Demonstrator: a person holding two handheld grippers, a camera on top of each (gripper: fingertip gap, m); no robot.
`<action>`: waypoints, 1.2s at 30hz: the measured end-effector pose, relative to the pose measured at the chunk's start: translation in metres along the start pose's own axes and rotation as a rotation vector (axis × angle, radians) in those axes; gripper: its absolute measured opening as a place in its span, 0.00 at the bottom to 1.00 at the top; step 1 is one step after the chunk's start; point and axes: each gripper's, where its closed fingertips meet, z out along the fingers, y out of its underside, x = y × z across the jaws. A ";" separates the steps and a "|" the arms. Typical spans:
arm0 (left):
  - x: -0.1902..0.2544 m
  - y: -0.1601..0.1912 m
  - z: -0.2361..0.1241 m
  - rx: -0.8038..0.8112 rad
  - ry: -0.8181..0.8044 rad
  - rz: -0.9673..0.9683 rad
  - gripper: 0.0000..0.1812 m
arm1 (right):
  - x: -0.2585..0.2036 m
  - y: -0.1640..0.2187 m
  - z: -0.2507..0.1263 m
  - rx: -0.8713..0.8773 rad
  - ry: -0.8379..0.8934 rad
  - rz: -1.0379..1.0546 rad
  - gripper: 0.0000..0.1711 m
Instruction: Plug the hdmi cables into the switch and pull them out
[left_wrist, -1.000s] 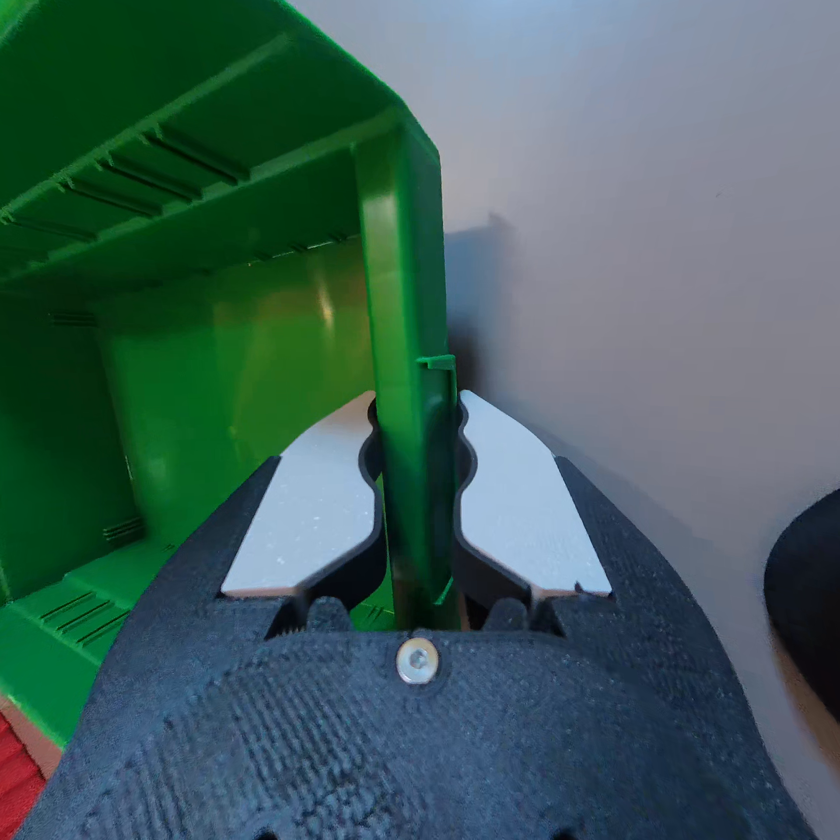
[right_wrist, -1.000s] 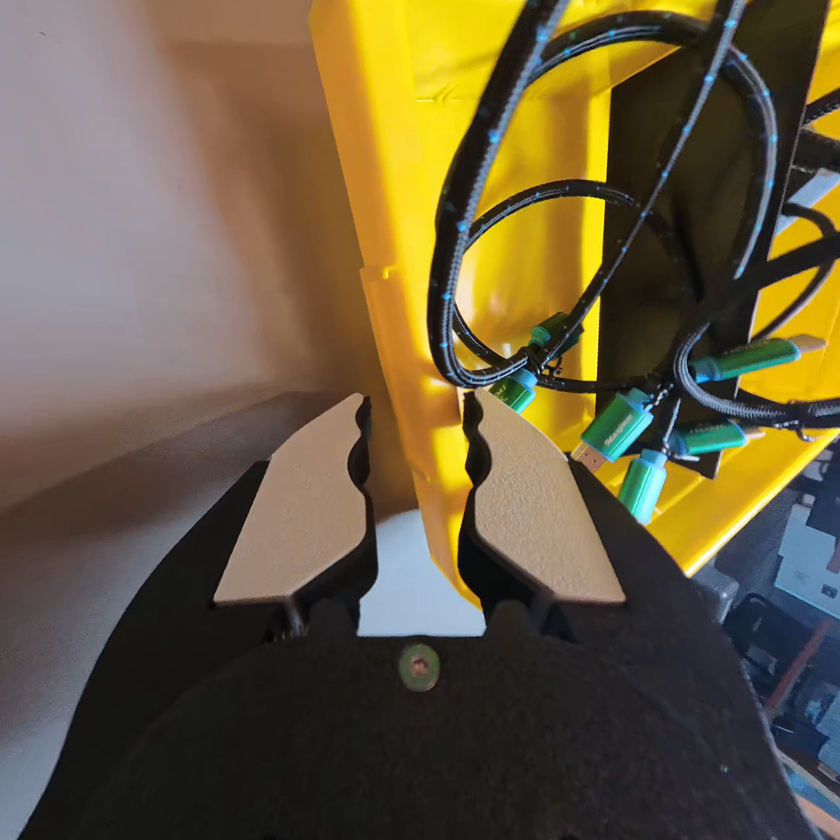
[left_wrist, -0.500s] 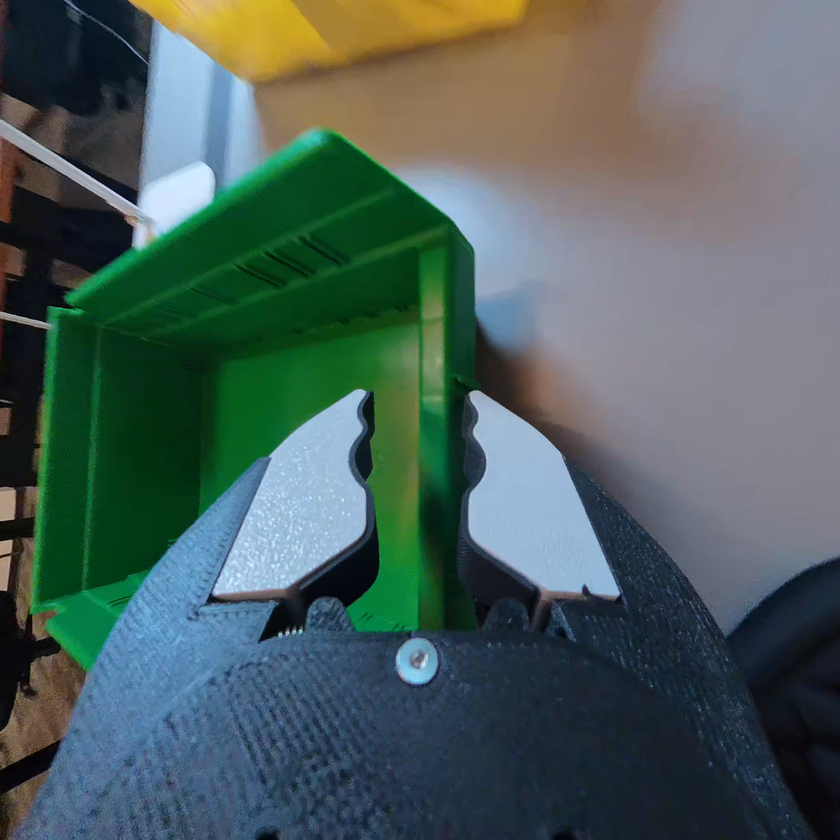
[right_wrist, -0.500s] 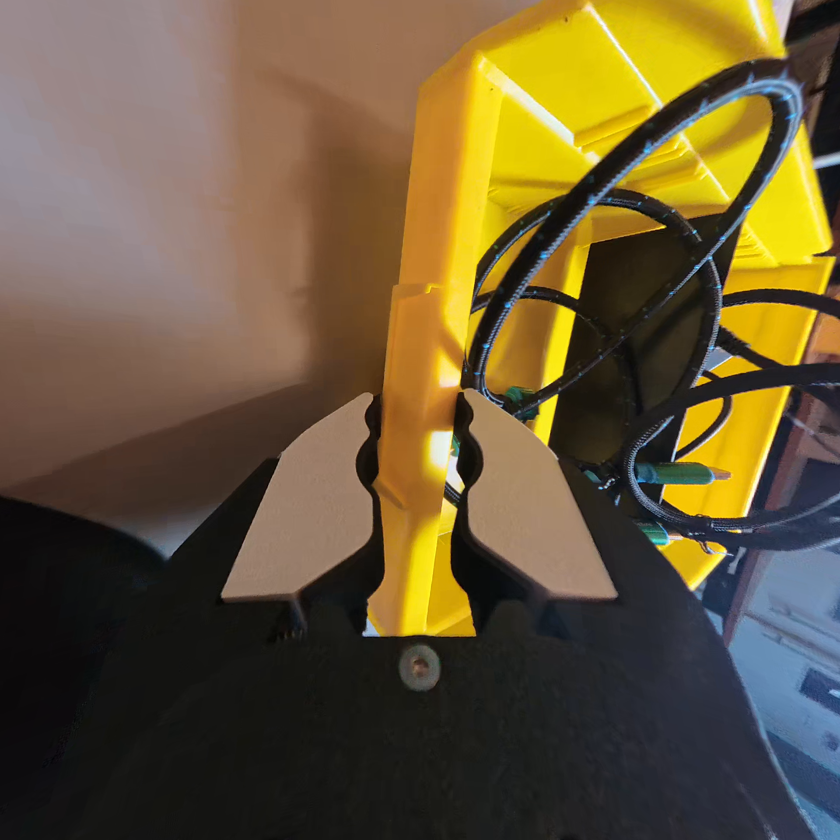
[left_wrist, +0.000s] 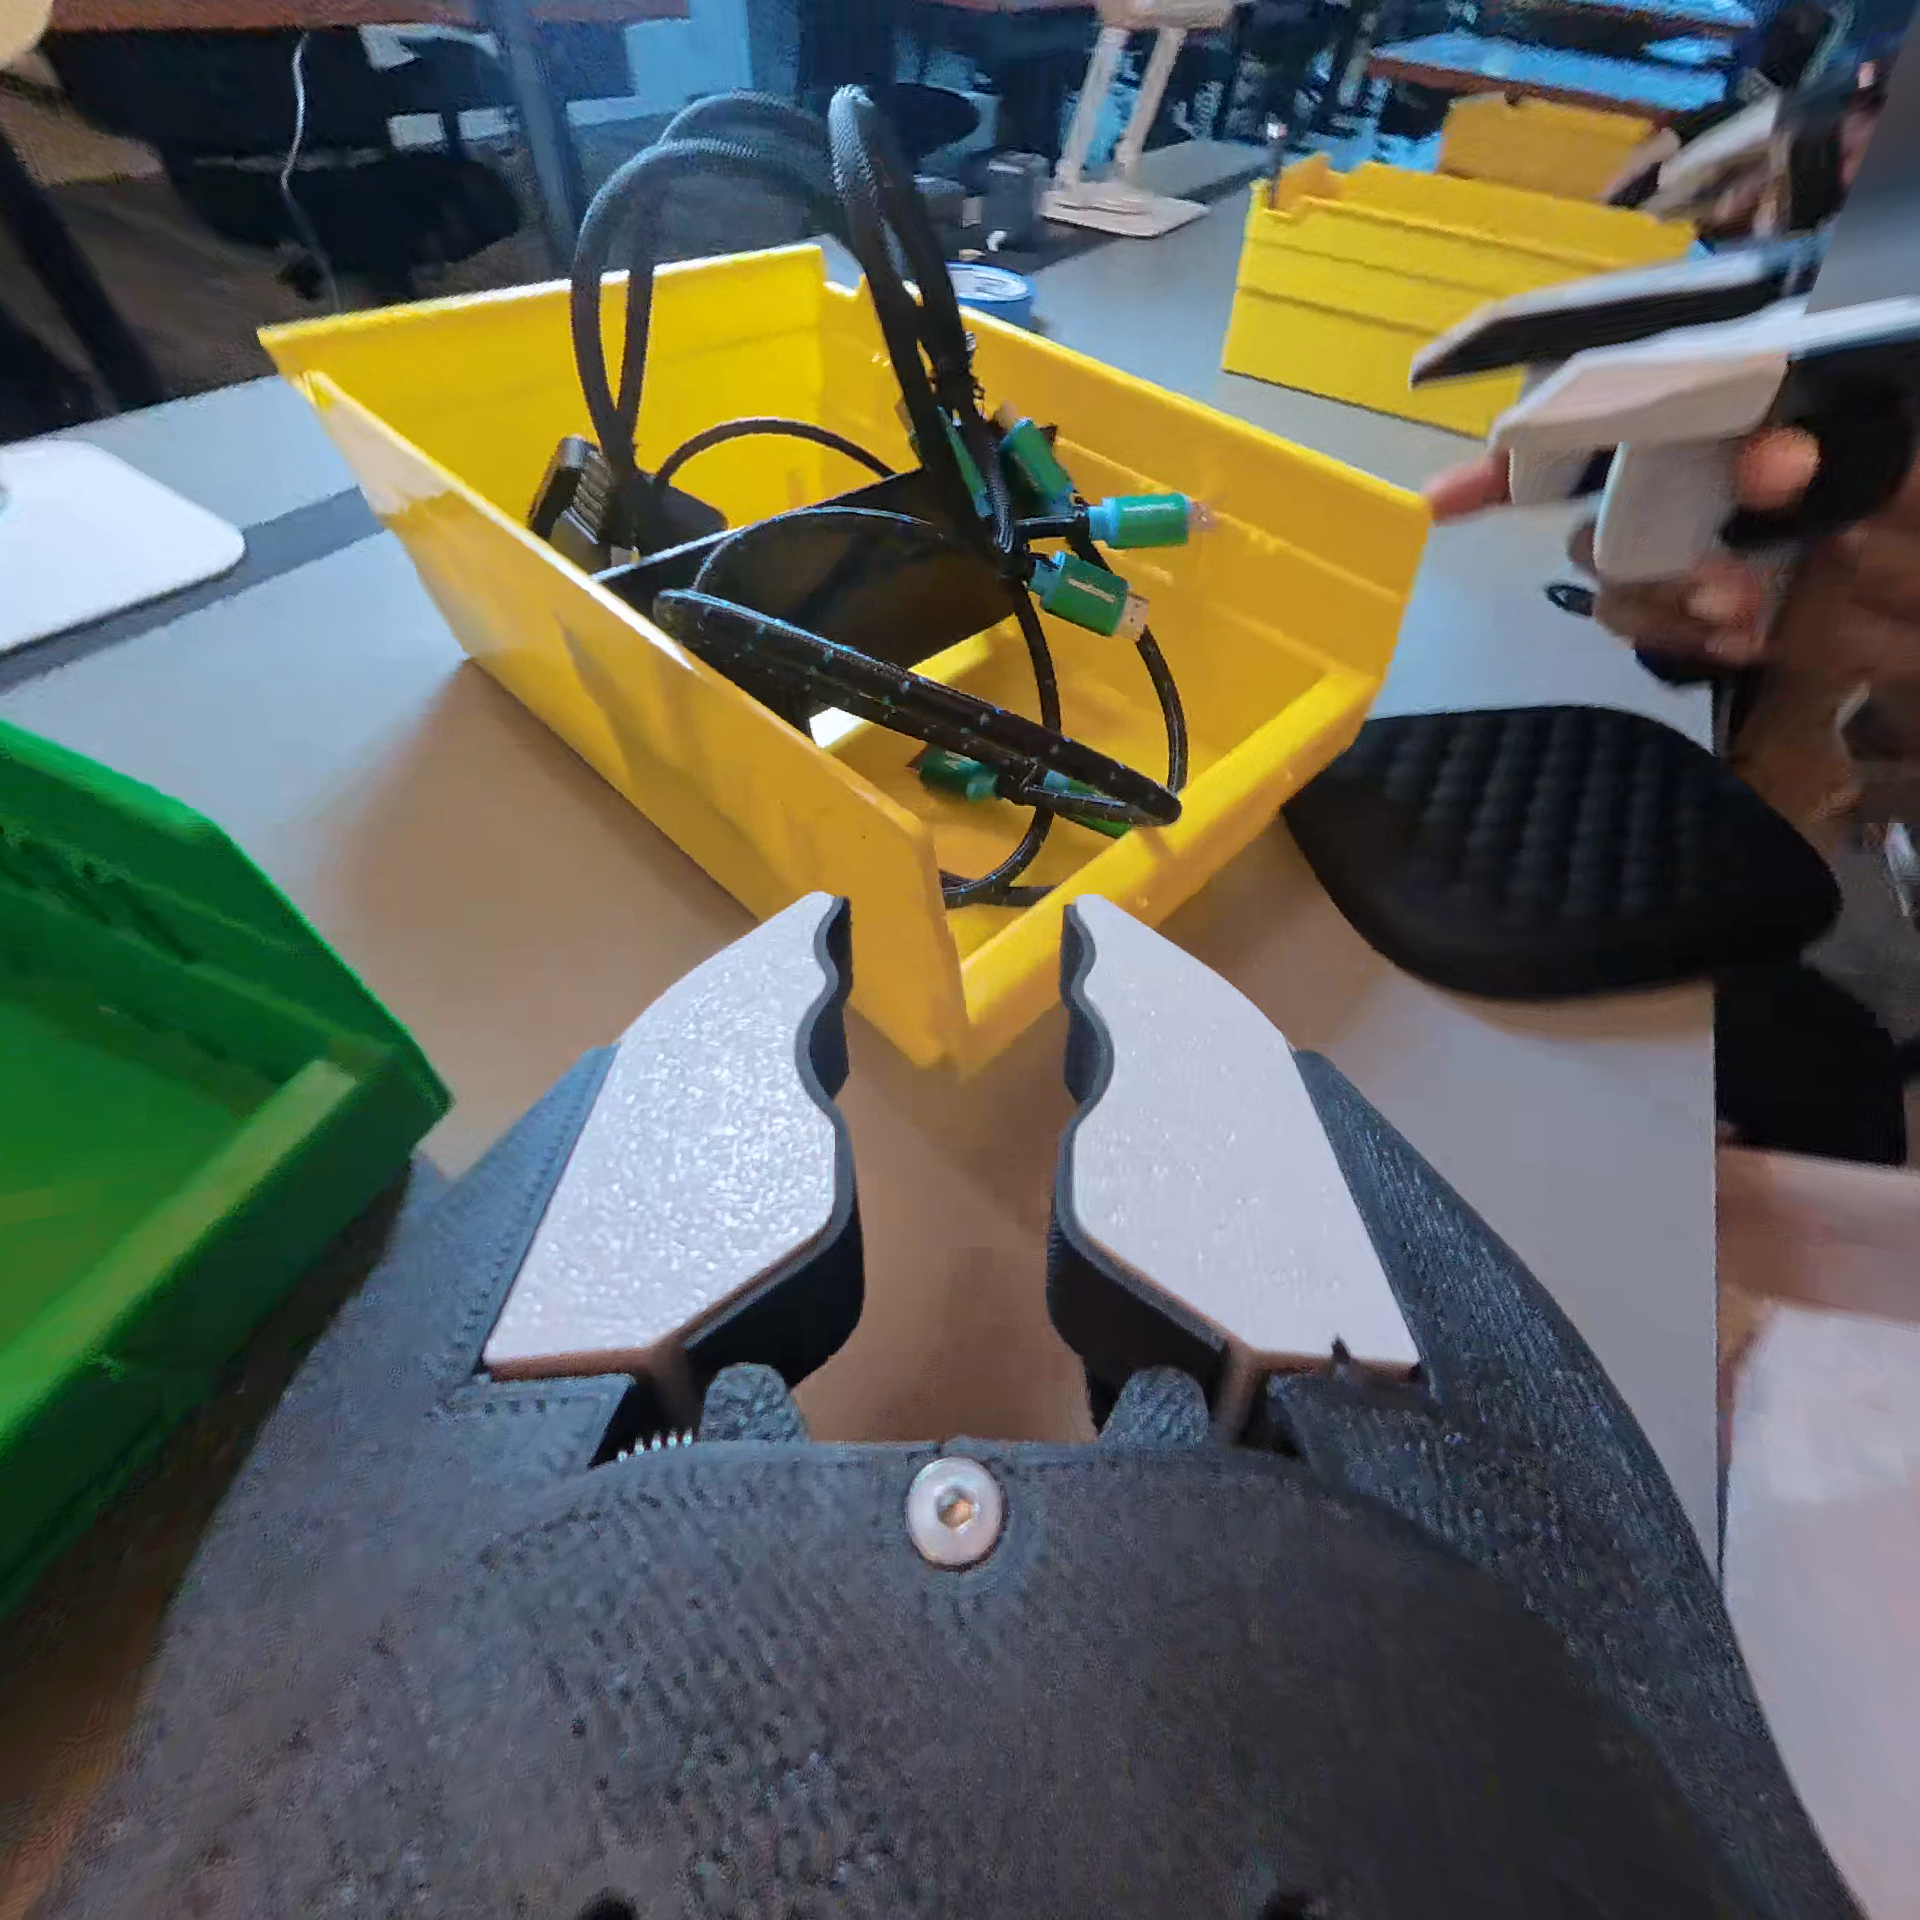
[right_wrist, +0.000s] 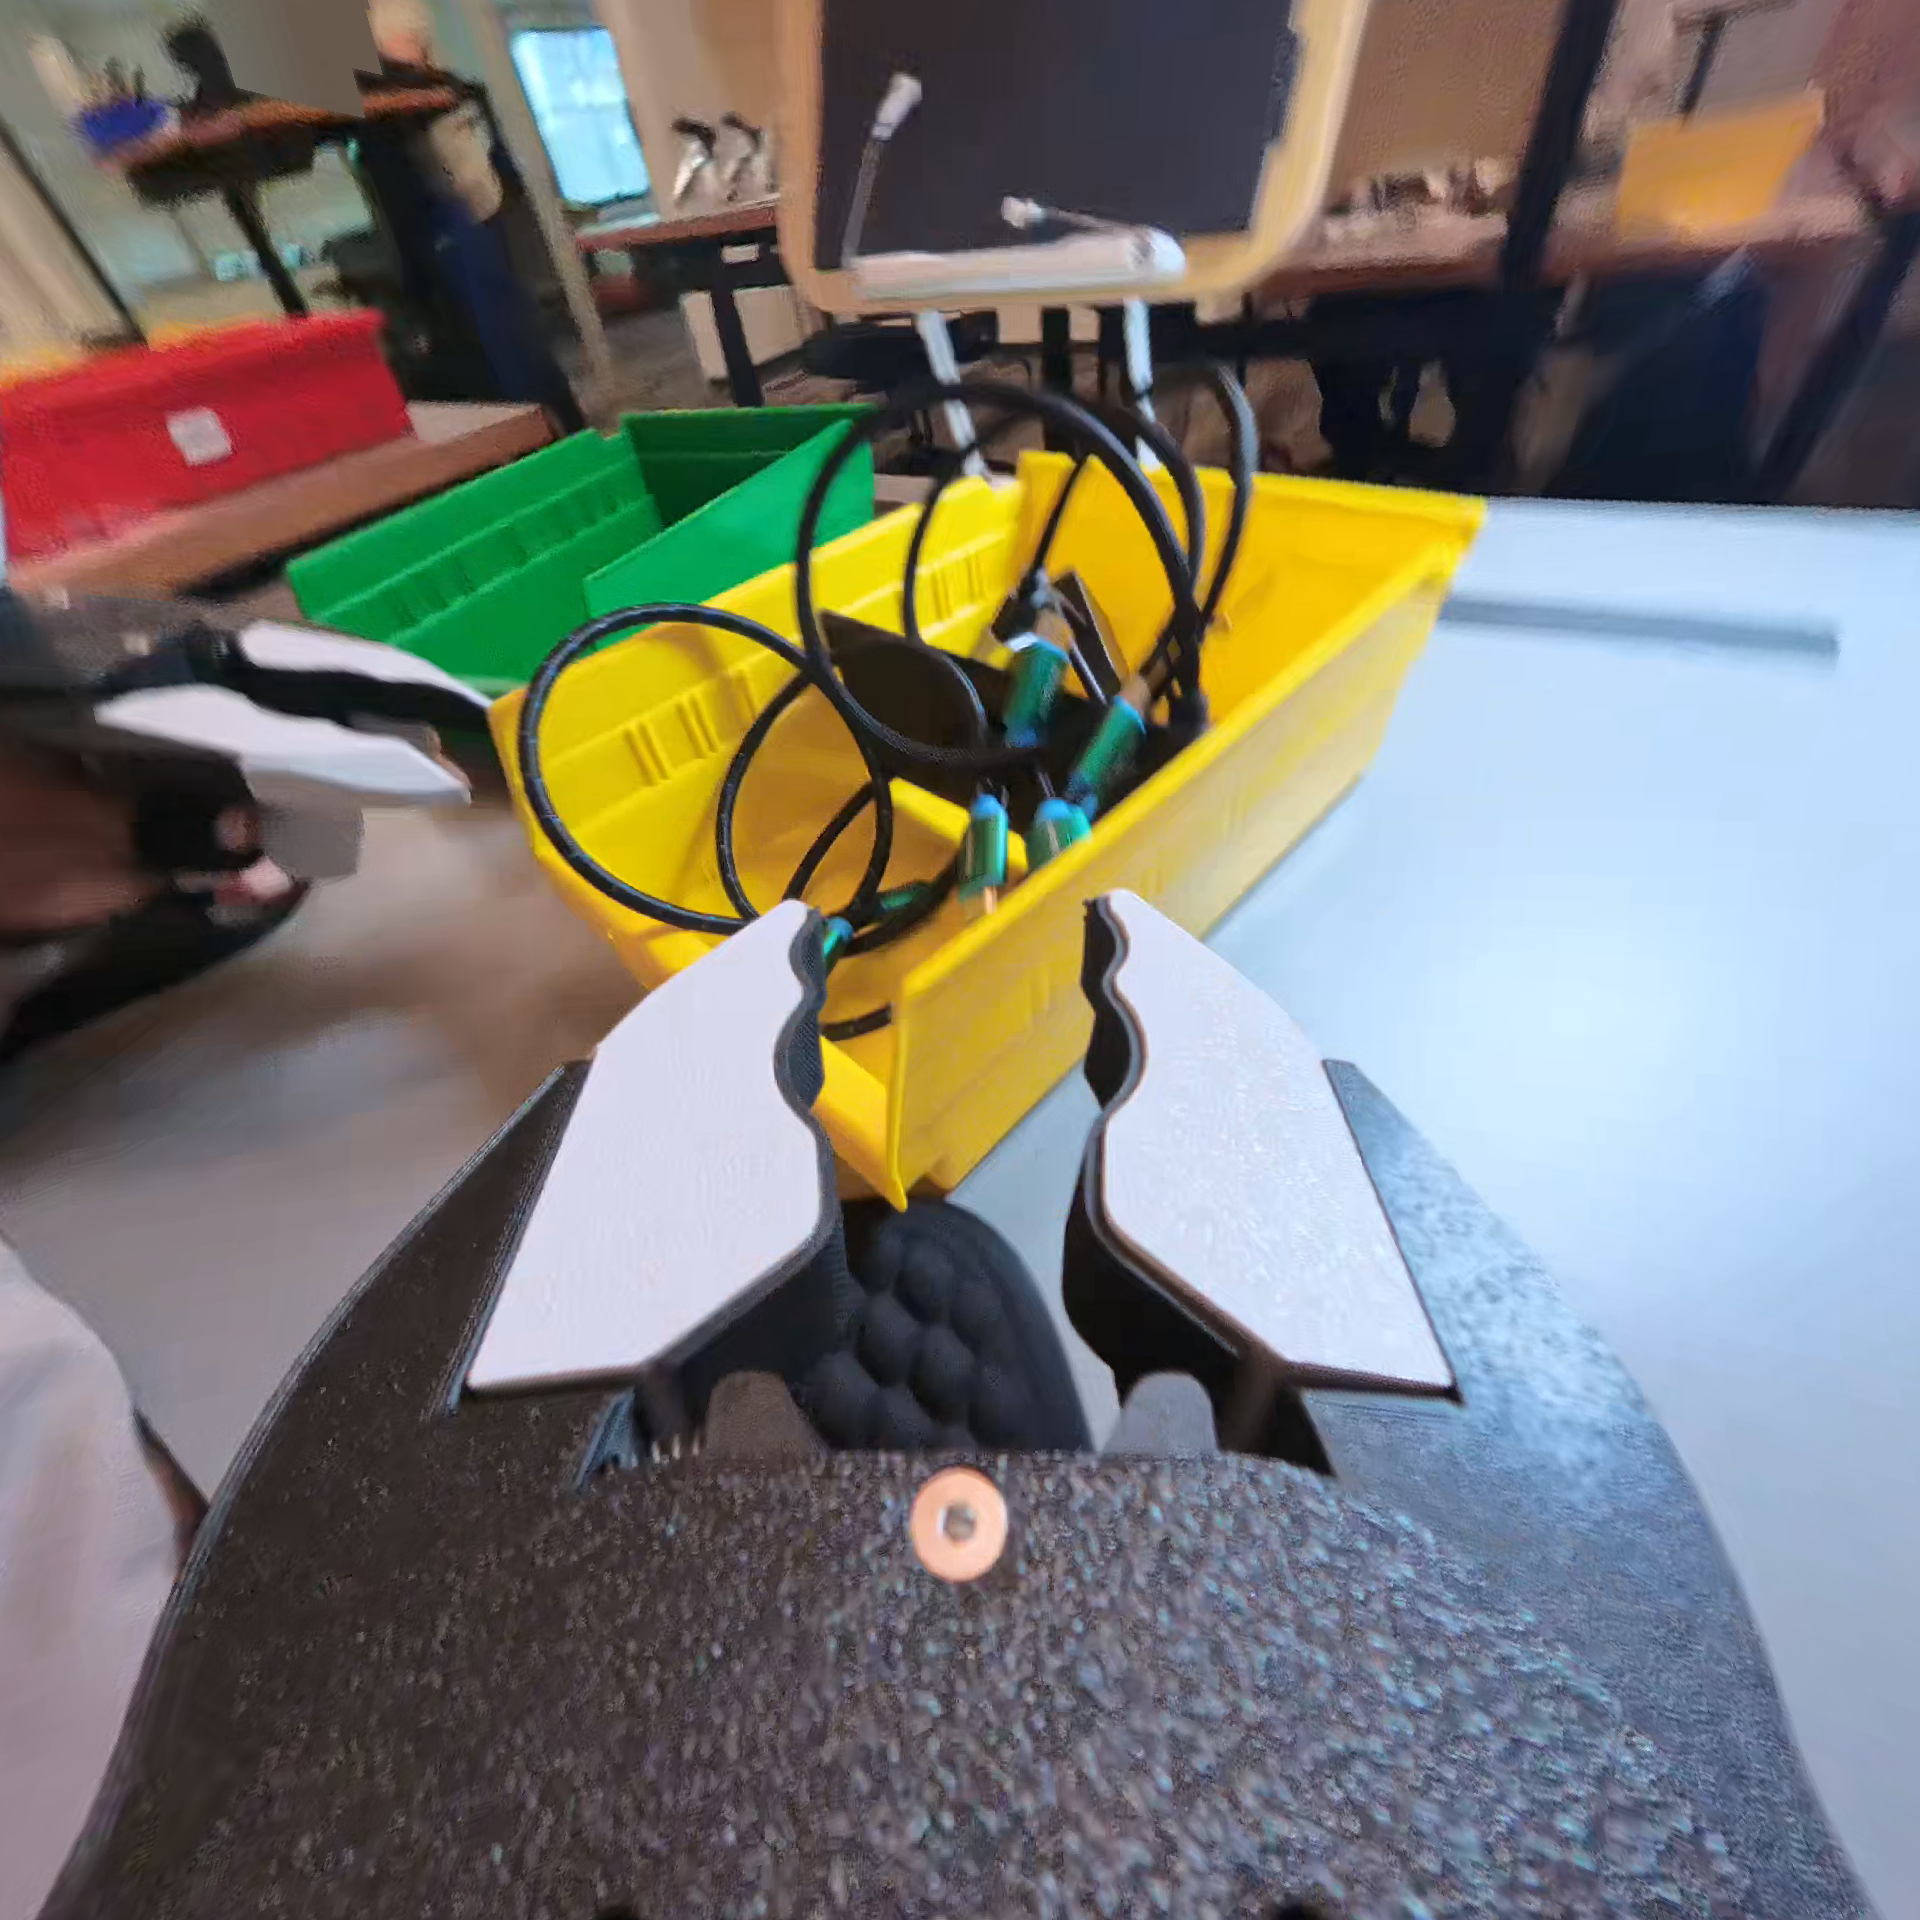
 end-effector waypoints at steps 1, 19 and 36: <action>-0.002 0.002 0.008 -0.006 -0.038 -0.013 0.24 | 0.002 0.010 0.002 -0.003 -0.012 0.076 0.29; -0.011 -0.015 0.015 0.070 -0.278 0.255 0.11 | 0.000 0.023 0.035 -0.084 0.226 -0.258 0.08; -0.027 -0.112 -0.181 0.343 -0.576 0.425 0.10 | -0.152 -0.131 0.066 0.313 0.006 -0.416 0.07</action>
